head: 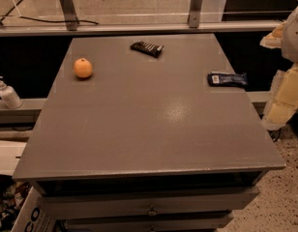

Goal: Move rxbar blueberry near orange

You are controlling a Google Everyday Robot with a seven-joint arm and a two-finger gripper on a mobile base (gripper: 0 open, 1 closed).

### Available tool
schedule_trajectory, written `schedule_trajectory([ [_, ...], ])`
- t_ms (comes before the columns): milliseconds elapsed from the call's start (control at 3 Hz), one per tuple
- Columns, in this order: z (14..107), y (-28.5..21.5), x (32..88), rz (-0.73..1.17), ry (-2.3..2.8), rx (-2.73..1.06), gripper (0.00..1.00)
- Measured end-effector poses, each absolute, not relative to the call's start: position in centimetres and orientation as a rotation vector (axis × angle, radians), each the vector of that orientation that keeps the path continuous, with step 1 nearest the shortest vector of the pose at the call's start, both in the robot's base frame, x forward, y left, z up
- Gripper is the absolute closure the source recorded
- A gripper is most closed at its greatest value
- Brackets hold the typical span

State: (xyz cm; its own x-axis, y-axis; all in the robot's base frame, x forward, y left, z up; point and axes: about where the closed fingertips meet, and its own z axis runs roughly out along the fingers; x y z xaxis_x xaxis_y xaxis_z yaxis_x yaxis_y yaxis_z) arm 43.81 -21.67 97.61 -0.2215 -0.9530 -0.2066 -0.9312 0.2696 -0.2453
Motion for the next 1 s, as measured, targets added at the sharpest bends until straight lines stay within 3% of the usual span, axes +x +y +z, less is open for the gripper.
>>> schedule_trajectory([
  [1000,93.1,-20.5,47.3,-0.002,2.196,-1.835,0.00],
])
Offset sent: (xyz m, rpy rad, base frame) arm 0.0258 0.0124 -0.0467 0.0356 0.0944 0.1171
